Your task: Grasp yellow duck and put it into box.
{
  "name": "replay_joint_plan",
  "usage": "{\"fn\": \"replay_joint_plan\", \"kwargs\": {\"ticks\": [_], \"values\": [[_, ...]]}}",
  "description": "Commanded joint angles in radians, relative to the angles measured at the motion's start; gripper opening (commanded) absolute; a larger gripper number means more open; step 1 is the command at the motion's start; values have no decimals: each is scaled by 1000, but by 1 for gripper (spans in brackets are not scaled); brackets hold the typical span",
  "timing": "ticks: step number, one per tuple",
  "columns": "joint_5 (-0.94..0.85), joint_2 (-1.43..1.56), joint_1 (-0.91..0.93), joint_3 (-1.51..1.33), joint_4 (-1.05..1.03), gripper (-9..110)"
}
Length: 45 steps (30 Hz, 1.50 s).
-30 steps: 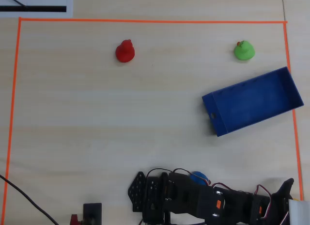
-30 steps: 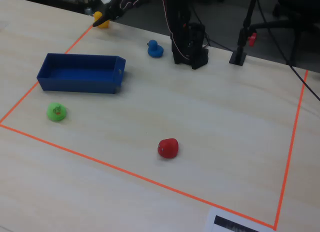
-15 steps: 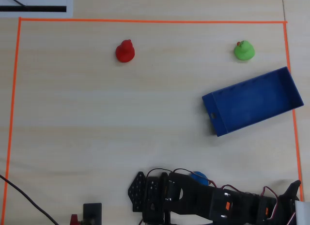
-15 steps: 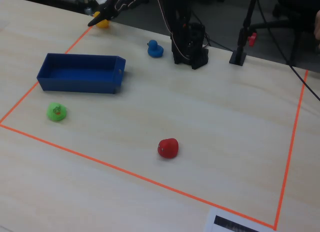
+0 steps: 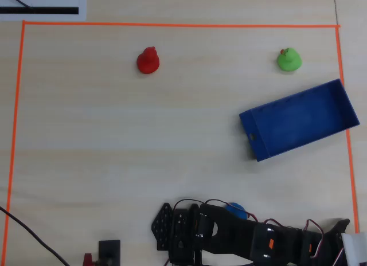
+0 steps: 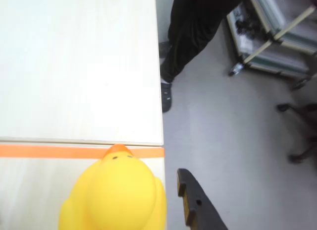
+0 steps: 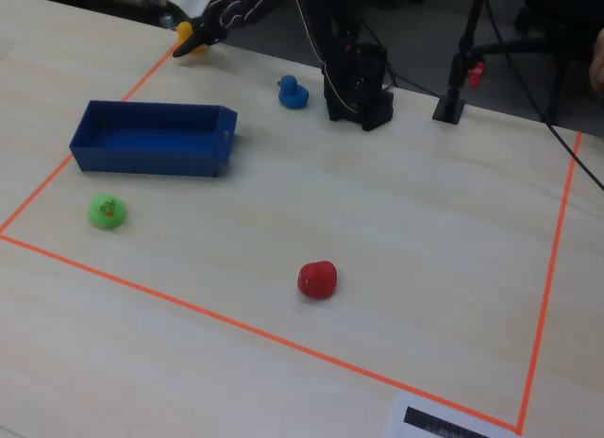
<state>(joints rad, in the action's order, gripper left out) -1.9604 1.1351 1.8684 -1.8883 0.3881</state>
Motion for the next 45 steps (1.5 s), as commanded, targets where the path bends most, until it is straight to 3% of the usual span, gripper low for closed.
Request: {"fn": "replay_joint_plan", "kwargs": {"ticks": [1, 2, 13, 18, 25, 30, 33, 45], "values": [[-81, 11, -6, 8, -41, 7], [-57, 15, -11, 9, -49, 0], [20, 69, -21, 38, -152, 0], [170, 101, -37, 118, -275, 0], [563, 221, -118, 417, -785, 0], [749, 316, -222, 643, -1183, 0], [756, 393, -325, 673, -1341, 0], [624, 638, -781, 420, -1600, 0]]}}
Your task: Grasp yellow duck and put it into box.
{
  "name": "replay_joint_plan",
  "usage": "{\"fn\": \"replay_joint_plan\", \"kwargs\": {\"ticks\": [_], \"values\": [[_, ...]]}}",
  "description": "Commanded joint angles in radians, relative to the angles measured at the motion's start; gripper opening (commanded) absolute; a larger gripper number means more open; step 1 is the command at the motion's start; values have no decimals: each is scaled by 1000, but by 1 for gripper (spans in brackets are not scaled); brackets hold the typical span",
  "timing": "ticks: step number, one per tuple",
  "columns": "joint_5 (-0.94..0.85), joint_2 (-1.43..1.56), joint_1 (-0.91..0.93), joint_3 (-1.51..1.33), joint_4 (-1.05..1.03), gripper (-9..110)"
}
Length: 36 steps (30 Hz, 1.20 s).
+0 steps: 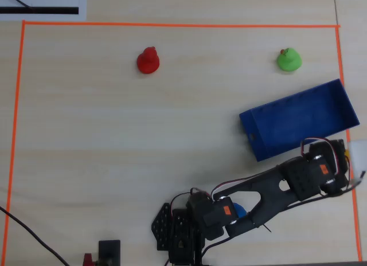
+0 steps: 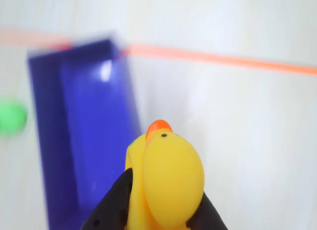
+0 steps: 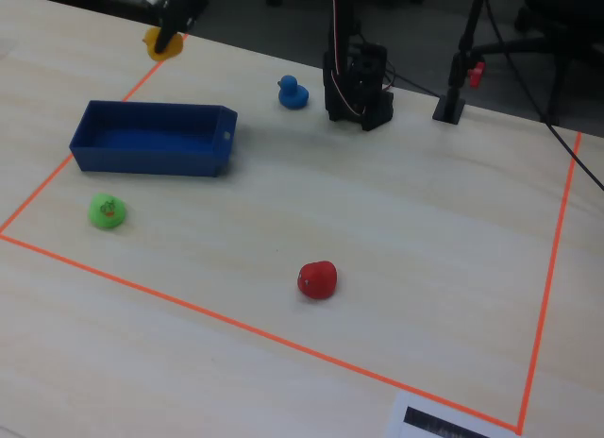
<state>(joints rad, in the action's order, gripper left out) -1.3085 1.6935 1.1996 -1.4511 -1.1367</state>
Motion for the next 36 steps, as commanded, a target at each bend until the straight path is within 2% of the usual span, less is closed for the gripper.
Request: {"fn": "replay_joint_plan", "kwargs": {"ticks": [1, 6, 16, 24, 29, 31, 33, 36], "values": [[-26, 86, -143, -23, -98, 0], [-26, 106, -242, -104, -103, 0], [-17, -41, -301, -97, 81, 1], [0, -110, -264, -23, 152, 21], [-3, -127, -244, 11, 144, 20], [-6, -127, -239, 14, 141, 24], [-6, -126, -236, 14, 140, 23], [-8, -117, -235, 20, 121, 14]]}}
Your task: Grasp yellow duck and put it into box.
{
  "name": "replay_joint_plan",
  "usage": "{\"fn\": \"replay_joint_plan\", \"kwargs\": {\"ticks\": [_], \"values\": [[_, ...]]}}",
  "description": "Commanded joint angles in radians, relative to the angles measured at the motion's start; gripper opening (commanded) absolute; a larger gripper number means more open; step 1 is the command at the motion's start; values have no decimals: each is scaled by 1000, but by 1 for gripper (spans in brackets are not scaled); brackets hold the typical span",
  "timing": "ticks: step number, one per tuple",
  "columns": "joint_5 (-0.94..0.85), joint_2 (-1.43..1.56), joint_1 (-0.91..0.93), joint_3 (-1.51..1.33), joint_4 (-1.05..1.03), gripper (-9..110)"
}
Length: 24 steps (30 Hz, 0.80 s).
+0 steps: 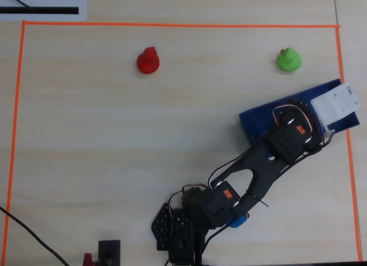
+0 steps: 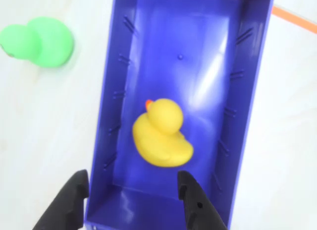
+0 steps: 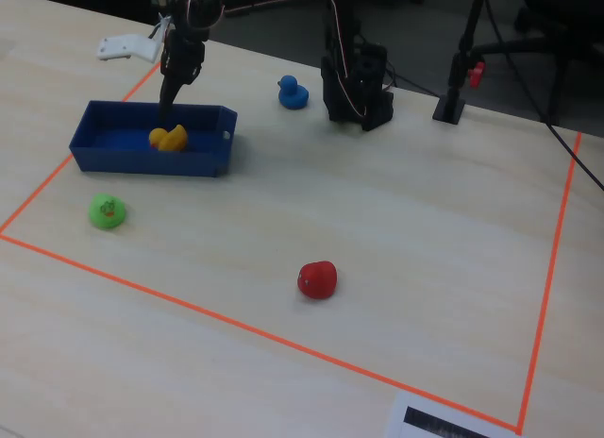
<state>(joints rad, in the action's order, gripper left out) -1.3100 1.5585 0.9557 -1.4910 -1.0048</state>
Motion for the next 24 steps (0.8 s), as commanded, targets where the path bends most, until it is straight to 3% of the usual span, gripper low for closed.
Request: {"fn": "replay_joint_plan", "kwargs": {"ticks": [1, 5, 14, 19, 24], "values": [[-3, 26, 9, 60, -15, 12], [-3, 100, -5, 48, -55, 0], [55, 744, -302, -368, -114, 0], [64, 1184, -594, -623, -400, 0], [51, 1437, -781, -827, -638, 0]]}}
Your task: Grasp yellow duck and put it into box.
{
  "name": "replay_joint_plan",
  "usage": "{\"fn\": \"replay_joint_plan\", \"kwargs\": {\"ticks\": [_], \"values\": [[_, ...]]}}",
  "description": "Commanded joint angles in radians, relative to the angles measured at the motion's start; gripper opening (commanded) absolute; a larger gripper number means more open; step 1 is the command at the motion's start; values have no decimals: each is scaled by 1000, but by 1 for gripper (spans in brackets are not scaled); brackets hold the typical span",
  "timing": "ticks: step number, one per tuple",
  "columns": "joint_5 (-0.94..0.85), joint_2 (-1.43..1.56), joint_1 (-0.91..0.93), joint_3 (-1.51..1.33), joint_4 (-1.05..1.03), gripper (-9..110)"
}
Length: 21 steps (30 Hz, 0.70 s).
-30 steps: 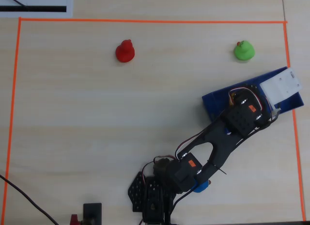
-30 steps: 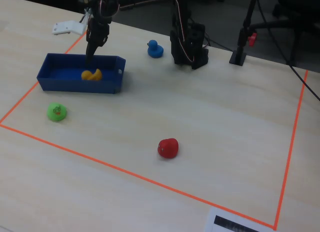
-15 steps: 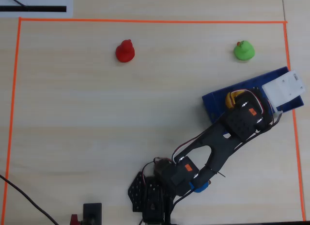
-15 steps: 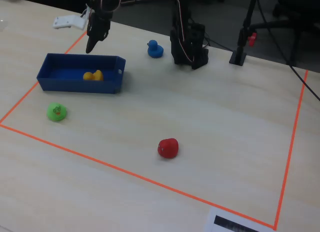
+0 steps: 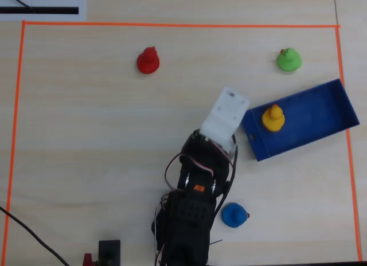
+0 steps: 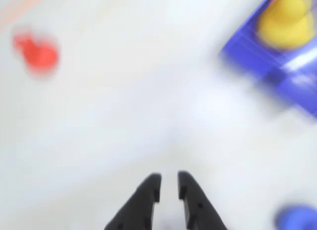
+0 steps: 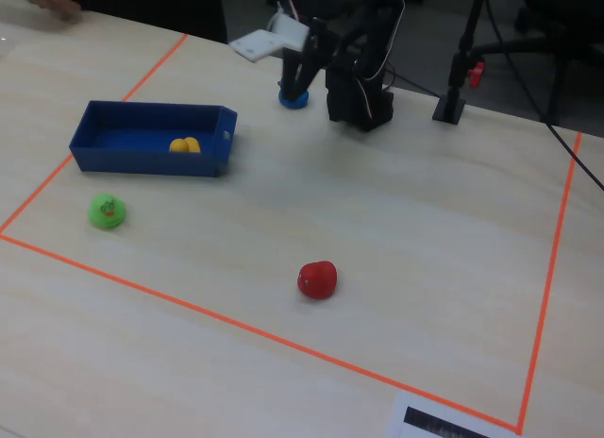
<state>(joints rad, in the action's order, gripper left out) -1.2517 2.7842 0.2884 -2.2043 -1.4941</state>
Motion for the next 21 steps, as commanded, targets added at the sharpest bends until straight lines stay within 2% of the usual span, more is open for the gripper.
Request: {"fn": "replay_joint_plan", "kwargs": {"ticks": [1, 5, 11, 21], "values": [[-28, 253, -130, -164, -163, 0], [-118, 377, -170, -325, -150, 0], [-256, 474, -210, -574, -5, 0], [-256, 526, -285, -782, 94, 0]]}}
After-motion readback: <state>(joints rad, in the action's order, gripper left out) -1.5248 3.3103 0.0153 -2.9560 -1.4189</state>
